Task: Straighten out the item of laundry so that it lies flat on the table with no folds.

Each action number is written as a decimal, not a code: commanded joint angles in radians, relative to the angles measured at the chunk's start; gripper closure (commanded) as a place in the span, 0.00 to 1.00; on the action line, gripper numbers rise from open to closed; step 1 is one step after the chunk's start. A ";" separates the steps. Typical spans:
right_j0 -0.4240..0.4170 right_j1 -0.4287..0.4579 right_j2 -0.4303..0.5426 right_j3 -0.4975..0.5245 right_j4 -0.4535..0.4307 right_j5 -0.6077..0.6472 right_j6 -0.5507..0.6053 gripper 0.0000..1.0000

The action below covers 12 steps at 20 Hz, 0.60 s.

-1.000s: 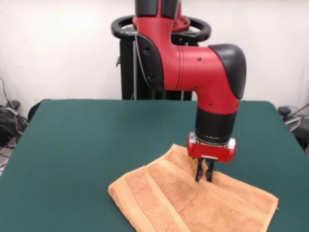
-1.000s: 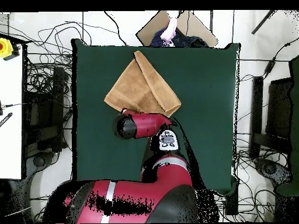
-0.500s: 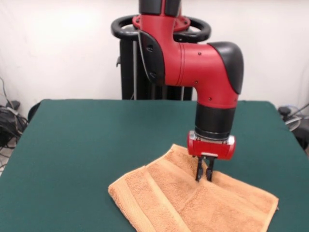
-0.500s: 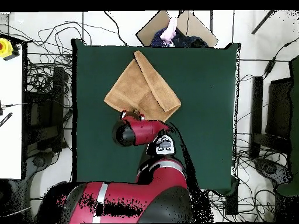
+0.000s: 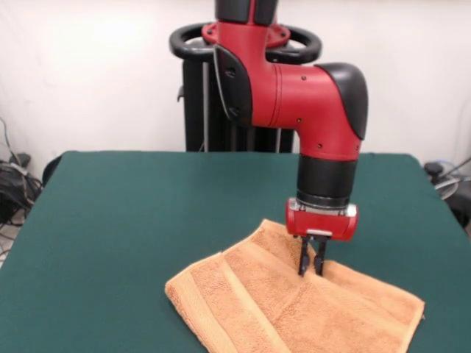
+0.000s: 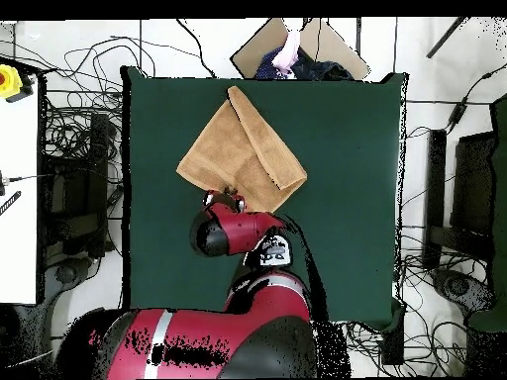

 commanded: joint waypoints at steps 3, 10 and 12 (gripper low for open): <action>0.065 0.320 0.073 0.147 0.048 0.053 0.186 1.00; 0.071 0.369 0.087 0.162 0.064 -0.007 0.187 1.00; 0.066 0.385 0.095 0.164 0.071 -0.015 0.186 1.00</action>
